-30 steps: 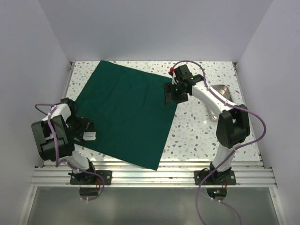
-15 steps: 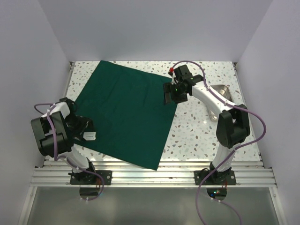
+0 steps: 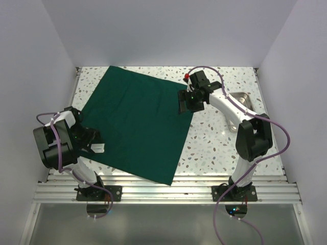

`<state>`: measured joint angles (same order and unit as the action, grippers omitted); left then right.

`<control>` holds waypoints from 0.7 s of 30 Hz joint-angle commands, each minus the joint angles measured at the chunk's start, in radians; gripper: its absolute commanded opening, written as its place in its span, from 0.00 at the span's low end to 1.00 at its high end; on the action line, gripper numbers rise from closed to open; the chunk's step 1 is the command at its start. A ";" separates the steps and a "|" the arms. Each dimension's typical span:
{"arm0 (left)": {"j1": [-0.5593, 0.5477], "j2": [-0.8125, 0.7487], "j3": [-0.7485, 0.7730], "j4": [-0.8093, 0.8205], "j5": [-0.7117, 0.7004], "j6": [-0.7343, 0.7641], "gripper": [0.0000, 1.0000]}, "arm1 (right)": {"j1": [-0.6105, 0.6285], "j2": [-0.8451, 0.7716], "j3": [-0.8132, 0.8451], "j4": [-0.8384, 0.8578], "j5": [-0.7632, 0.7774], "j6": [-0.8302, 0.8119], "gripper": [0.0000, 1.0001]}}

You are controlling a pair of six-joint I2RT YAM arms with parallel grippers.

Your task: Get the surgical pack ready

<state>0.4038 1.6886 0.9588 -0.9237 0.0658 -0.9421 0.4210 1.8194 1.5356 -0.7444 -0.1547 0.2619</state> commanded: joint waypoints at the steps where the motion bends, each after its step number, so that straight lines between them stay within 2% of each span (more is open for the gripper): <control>1: 0.010 0.008 0.024 -0.007 -0.026 -0.023 0.70 | 0.006 -0.005 0.029 0.019 -0.031 0.002 0.72; 7: 0.010 0.005 0.006 0.003 -0.015 -0.012 0.67 | 0.007 -0.006 0.026 0.019 -0.029 0.000 0.72; 13: 0.012 -0.035 -0.018 -0.018 -0.037 -0.012 0.77 | 0.005 -0.011 0.018 0.023 -0.035 0.000 0.72; 21: 0.010 -0.029 -0.034 0.023 -0.044 -0.020 0.78 | 0.007 -0.015 0.017 0.025 -0.036 -0.001 0.72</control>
<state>0.4057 1.6672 0.9356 -0.9253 0.0517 -0.9508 0.4210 1.8194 1.5356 -0.7425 -0.1757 0.2619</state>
